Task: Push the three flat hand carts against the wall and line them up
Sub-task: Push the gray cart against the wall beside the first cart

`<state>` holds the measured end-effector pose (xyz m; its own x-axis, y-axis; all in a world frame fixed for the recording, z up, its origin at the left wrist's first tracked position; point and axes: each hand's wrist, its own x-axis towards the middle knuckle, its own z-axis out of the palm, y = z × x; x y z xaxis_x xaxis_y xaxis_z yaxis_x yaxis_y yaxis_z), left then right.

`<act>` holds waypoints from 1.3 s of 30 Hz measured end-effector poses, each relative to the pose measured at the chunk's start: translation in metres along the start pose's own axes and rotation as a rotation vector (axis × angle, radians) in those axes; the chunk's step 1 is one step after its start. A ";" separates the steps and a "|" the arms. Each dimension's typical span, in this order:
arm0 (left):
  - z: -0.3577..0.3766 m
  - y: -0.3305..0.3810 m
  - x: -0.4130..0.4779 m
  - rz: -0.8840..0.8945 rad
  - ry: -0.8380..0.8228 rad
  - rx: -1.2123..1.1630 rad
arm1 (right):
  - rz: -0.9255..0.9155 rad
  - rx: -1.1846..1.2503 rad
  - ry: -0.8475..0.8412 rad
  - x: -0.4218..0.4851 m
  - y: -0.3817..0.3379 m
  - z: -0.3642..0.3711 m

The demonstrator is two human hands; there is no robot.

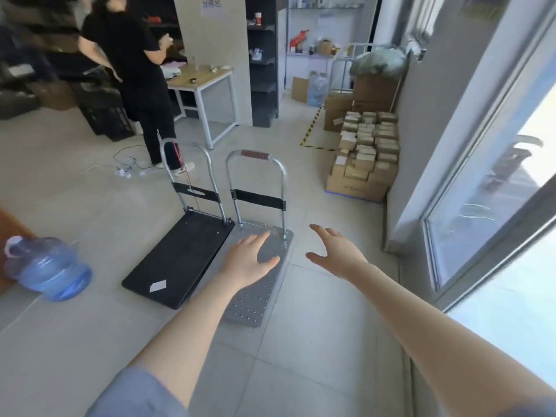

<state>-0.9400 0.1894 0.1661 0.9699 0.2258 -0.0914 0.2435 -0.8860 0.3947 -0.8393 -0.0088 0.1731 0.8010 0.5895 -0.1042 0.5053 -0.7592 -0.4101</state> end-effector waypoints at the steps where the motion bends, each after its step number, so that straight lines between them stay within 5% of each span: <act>1: 0.002 0.010 0.019 0.036 -0.015 0.007 | 0.031 0.003 0.005 0.007 0.012 -0.005; 9: 0.020 0.079 0.176 0.166 -0.048 0.042 | 0.174 0.005 0.068 0.092 0.117 -0.056; 21: 0.017 0.159 0.385 0.157 -0.010 0.060 | 0.025 -0.075 0.044 0.276 0.238 -0.151; 39: 0.021 0.185 0.754 0.112 -0.074 0.021 | 0.069 -0.053 -0.012 0.598 0.381 -0.233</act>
<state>-0.1634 0.1873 0.1510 0.9888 0.0950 -0.1154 0.1328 -0.9124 0.3871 -0.0934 -0.0099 0.1655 0.8308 0.5382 -0.1419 0.4655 -0.8116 -0.3531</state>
